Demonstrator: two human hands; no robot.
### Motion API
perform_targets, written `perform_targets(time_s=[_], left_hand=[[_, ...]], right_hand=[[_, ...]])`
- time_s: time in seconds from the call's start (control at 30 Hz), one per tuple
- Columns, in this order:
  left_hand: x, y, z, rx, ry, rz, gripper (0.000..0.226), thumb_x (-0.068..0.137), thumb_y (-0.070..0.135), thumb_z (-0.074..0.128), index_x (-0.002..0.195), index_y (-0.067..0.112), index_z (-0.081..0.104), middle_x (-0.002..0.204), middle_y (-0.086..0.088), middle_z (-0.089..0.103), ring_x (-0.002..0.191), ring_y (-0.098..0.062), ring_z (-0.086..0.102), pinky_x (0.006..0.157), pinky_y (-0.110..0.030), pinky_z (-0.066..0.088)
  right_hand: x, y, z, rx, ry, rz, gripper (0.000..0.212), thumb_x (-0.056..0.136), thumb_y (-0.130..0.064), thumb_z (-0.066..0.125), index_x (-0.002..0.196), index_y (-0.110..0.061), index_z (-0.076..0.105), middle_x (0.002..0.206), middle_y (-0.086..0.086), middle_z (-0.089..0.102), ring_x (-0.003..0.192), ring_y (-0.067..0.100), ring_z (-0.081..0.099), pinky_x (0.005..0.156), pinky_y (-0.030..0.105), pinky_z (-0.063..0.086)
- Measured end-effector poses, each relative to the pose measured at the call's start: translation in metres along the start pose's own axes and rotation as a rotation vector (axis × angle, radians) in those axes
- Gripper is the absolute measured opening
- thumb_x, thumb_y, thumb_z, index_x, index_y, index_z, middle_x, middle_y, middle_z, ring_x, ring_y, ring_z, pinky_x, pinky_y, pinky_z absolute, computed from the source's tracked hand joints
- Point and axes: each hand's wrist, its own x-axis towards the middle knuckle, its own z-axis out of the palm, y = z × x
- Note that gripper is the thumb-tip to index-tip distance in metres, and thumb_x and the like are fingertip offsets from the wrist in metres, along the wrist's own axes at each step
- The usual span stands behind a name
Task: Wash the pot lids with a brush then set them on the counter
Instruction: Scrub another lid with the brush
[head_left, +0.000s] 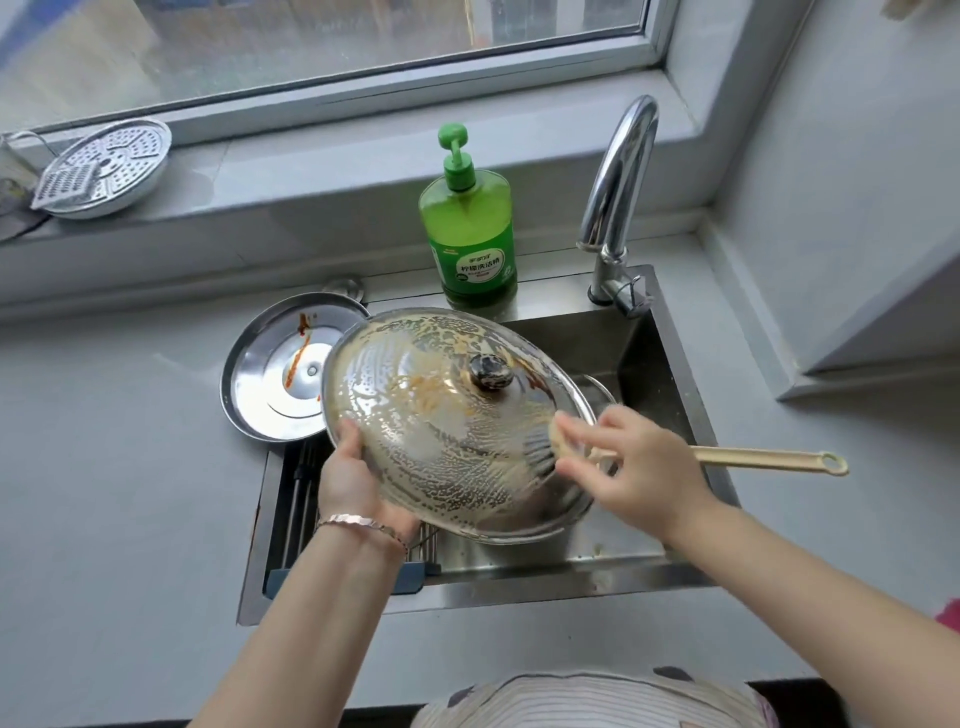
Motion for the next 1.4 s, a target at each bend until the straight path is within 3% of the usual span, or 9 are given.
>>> perform_targets(time_s=[0.2,0.37,0.53,0.63,0.8,0.97,1.1,1.27,1.4], left_hand=[[0.008,-0.003,0.002,-0.063,0.069,0.053,0.033,0.093,0.043,0.047,0.1,0.013,0.059,0.118,-0.015,0.06,0.111,-0.035,0.055,0.098,-0.059,0.039],[0.003,0.003,0.005,-0.113,0.086,0.131,0.029,0.097,0.039,0.042,0.091,0.017,0.06,0.101,-0.006,0.064,0.1,-0.03,0.057,0.096,-0.056,0.04],[-0.002,0.005,0.01,-0.089,0.098,0.151,0.027,0.096,0.038,0.045,0.087,0.018,0.06,0.098,-0.004,0.064,0.089,-0.025,0.059,0.094,-0.054,0.04],[-0.004,0.003,0.009,-0.12,0.094,0.109,0.028,0.096,0.038,0.044,0.088,0.015,0.058,0.106,-0.01,0.062,0.1,-0.031,0.057,0.099,-0.059,0.037],[-0.003,-0.001,0.009,-0.086,0.054,0.078,0.031,0.095,0.041,0.045,0.096,0.015,0.06,0.114,-0.012,0.062,0.109,-0.034,0.056,0.095,-0.059,0.04],[-0.004,0.004,-0.003,-0.092,-0.065,0.103,0.034,0.097,0.04,0.039,0.102,0.014,0.061,0.115,-0.013,0.063,0.106,-0.034,0.057,0.093,-0.057,0.041],[-0.006,0.005,-0.001,-0.057,-0.078,0.115,0.034,0.097,0.038,0.039,0.109,0.014,0.06,0.114,-0.013,0.065,0.103,-0.032,0.06,0.094,-0.056,0.042],[-0.013,0.002,-0.004,-0.018,-0.086,0.085,0.034,0.097,0.037,0.04,0.111,0.013,0.061,0.112,-0.014,0.066,0.103,-0.033,0.061,0.094,-0.057,0.043],[-0.015,-0.001,-0.004,0.006,-0.091,0.06,0.038,0.097,0.038,0.039,0.113,0.012,0.061,0.112,-0.015,0.066,0.103,-0.034,0.061,0.088,-0.054,0.046]], right_hand=[[-0.029,-0.041,0.023,0.145,-0.064,-0.138,0.044,0.074,-0.055,0.058,0.114,-0.037,0.065,0.072,-0.008,0.056,0.055,0.009,0.052,0.047,0.022,0.044],[-0.001,0.002,0.009,0.075,0.076,0.147,0.033,0.081,-0.041,0.066,0.113,-0.041,0.063,0.076,-0.005,0.054,0.062,0.014,0.053,0.057,0.027,0.04],[-0.024,-0.013,0.015,0.142,-0.007,-0.127,0.041,0.073,-0.046,0.067,0.111,-0.03,0.068,0.073,-0.005,0.056,0.055,0.013,0.054,0.049,0.025,0.045],[-0.001,0.017,0.003,0.123,0.137,0.155,0.039,0.075,-0.038,0.073,0.112,-0.038,0.062,0.074,-0.003,0.055,0.061,0.017,0.053,0.056,0.032,0.045],[-0.025,-0.017,0.016,0.216,0.012,-0.241,0.042,0.074,-0.047,0.065,0.111,-0.025,0.068,0.074,-0.006,0.055,0.057,0.009,0.052,0.053,0.021,0.045],[0.021,0.033,-0.001,0.137,0.127,0.319,0.036,0.083,-0.045,0.062,0.116,-0.032,0.064,0.073,-0.003,0.049,0.062,0.011,0.047,0.053,0.027,0.039],[0.007,-0.006,0.008,0.183,0.065,0.064,0.036,0.079,-0.037,0.069,0.114,-0.039,0.059,0.075,-0.003,0.053,0.064,0.012,0.049,0.056,0.025,0.038],[0.044,0.031,-0.008,0.112,0.11,0.392,0.035,0.086,-0.044,0.059,0.118,-0.032,0.063,0.064,-0.01,0.044,0.06,0.011,0.042,0.054,0.029,0.034],[0.03,0.004,0.003,0.138,0.002,0.141,0.031,0.084,-0.043,0.062,0.113,-0.046,0.052,0.075,-0.009,0.049,0.062,0.005,0.044,0.056,0.023,0.033]])
